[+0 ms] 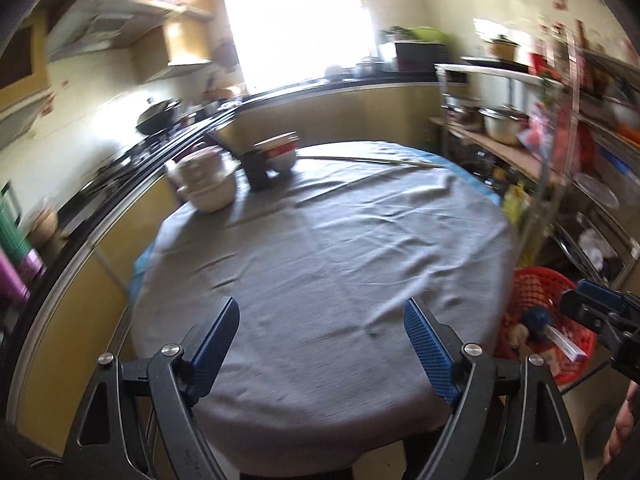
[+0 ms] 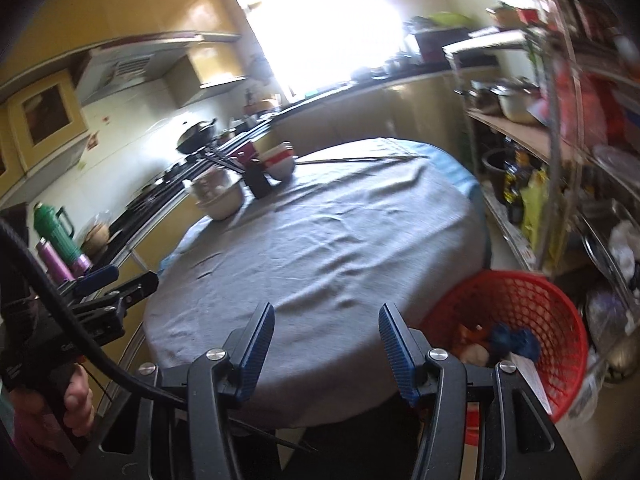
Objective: Collect trash
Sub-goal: 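Move both open tools back over the table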
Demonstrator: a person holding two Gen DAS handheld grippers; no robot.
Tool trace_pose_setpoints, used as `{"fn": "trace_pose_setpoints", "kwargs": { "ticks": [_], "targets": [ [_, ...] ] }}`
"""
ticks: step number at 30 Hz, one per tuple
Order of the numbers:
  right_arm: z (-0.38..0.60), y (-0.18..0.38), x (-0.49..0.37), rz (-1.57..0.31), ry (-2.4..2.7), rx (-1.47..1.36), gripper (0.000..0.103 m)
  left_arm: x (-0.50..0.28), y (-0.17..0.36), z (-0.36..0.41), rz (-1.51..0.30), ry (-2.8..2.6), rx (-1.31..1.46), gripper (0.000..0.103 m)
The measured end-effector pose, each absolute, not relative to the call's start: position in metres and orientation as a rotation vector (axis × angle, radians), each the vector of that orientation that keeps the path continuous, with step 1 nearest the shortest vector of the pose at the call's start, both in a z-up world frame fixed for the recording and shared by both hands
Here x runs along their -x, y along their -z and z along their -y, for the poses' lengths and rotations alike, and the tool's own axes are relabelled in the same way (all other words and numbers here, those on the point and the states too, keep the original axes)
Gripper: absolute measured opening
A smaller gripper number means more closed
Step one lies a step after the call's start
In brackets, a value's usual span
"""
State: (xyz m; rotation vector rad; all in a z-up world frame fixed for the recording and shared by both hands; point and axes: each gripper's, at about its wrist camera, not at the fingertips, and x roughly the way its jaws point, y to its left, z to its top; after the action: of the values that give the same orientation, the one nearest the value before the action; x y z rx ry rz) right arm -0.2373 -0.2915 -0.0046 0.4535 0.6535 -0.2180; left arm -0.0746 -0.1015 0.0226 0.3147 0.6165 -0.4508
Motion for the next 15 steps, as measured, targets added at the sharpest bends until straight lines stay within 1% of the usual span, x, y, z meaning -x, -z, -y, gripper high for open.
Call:
{"fn": "trace_pose_setpoints", "kwargs": {
  "ticks": [6, 11, 15],
  "targets": [
    [0.256, -0.016, 0.215, -0.632, 0.155, -0.375, 0.058, 0.064, -0.027, 0.066, -0.627, 0.372, -0.243, 0.085],
    [0.232, -0.019, 0.206, -0.637, 0.192, -0.309, 0.065, 0.065, -0.025, 0.054, -0.627, 0.354, -0.224, 0.085],
    [0.223, -0.013, 0.203, -0.669, 0.220, -0.282, 0.066, 0.068, -0.022, 0.050, -0.627, 0.357, -0.231, 0.085]
  ]
}}
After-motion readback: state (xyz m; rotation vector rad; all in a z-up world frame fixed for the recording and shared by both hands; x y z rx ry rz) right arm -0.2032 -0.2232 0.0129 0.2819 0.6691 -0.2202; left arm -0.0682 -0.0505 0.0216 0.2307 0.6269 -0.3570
